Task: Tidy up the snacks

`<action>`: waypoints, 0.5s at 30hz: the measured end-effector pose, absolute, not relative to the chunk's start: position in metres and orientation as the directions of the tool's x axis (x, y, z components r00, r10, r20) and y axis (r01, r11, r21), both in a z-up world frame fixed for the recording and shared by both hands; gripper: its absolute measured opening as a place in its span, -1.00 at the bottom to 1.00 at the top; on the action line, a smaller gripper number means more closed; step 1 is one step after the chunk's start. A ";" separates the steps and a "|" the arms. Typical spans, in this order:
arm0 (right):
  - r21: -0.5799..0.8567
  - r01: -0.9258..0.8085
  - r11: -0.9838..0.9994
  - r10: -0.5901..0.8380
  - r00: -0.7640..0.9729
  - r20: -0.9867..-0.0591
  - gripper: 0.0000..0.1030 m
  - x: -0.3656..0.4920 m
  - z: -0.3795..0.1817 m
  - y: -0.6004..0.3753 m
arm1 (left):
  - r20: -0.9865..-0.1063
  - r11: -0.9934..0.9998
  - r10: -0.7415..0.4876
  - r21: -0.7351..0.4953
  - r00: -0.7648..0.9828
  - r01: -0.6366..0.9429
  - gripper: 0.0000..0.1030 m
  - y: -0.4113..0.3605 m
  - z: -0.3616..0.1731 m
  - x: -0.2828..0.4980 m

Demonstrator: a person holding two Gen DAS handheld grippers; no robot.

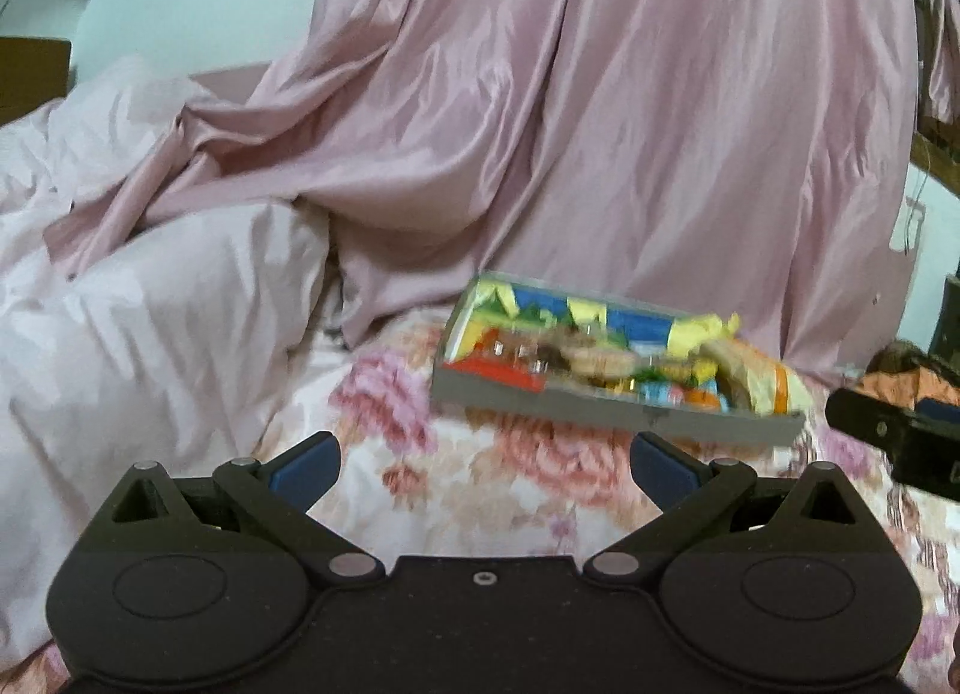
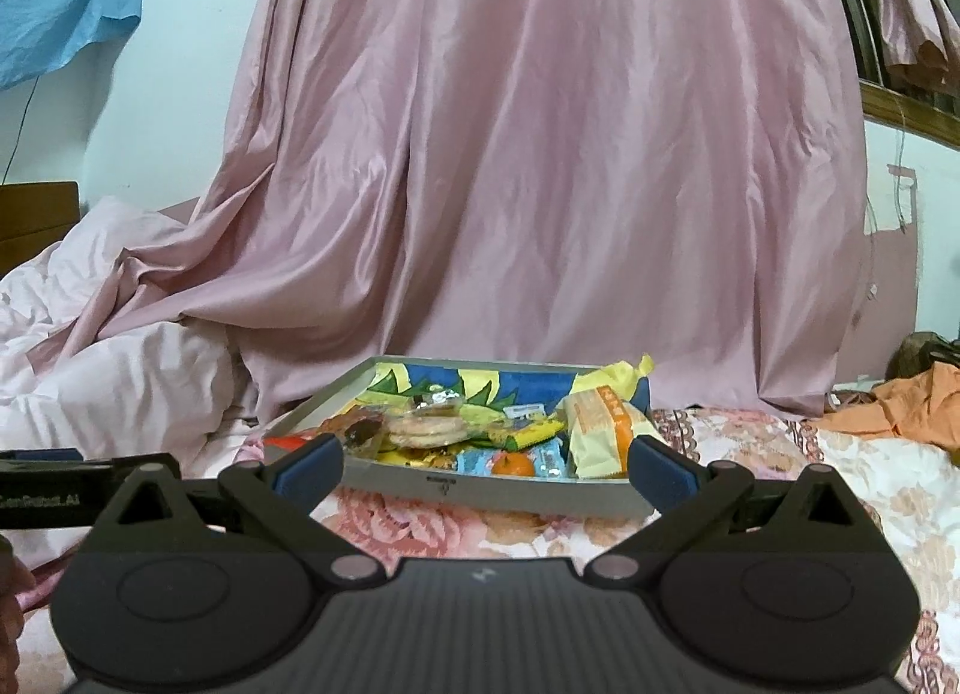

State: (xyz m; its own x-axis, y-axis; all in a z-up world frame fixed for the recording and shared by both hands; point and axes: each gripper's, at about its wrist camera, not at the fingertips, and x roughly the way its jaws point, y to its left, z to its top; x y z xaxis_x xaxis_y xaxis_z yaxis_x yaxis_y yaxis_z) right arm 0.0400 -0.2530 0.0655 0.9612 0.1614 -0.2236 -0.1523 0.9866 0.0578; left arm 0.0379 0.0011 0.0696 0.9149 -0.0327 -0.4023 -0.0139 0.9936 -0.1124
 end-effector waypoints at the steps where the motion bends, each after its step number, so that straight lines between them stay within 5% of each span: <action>1: 0.061 -0.144 0.988 0.154 0.961 -0.230 1.00 0.038 0.064 -0.251 | -0.411 0.994 -0.031 -0.112 0.911 -0.016 0.99 0.003 0.067 0.036; 15: 0.017 -0.085 0.996 0.086 0.948 -0.308 1.00 0.016 0.035 -0.236 | -0.453 0.989 -0.029 -0.140 0.891 -0.039 0.99 0.022 0.033 0.027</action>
State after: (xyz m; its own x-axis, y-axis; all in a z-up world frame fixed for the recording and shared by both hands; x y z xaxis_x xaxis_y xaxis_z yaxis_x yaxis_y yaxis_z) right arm 0.0156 -0.2362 0.0351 0.9476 0.0863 -0.3076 -0.0853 0.9962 0.0168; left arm 0.0275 0.0217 0.0325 0.8912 -0.0288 -0.4526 -0.0392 0.9894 -0.1402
